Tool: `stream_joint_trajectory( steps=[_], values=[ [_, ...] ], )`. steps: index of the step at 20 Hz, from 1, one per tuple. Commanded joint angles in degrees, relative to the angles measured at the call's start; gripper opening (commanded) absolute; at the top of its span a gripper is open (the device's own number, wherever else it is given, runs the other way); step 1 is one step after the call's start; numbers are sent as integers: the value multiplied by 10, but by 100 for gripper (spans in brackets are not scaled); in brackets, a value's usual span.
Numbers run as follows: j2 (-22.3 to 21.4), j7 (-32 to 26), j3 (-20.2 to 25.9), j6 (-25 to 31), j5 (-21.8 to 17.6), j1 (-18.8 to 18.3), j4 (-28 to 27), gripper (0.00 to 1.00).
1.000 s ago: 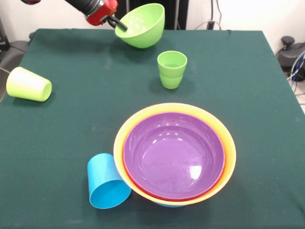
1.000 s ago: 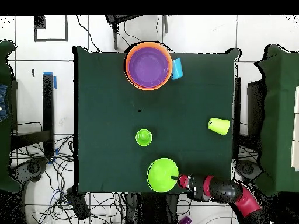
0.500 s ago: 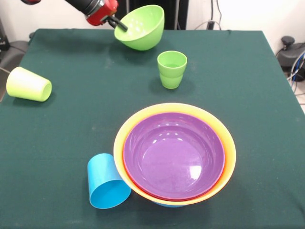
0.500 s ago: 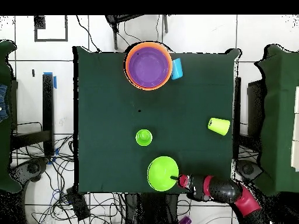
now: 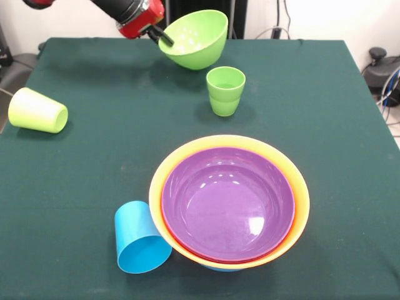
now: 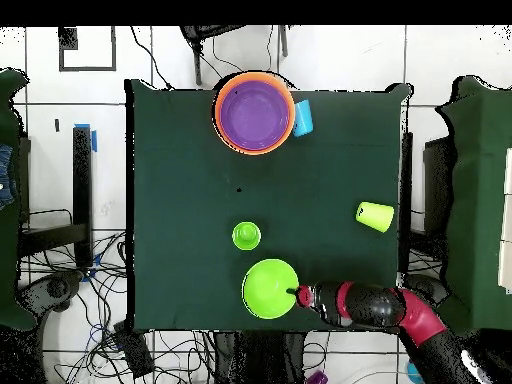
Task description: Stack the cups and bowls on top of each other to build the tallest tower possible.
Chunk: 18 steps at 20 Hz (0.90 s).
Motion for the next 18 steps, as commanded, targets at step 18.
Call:
stream_joint_trajectory(
  steps=[18],
  values=[
    [-308,37,64,62,155,217,-100,0]
  ],
)
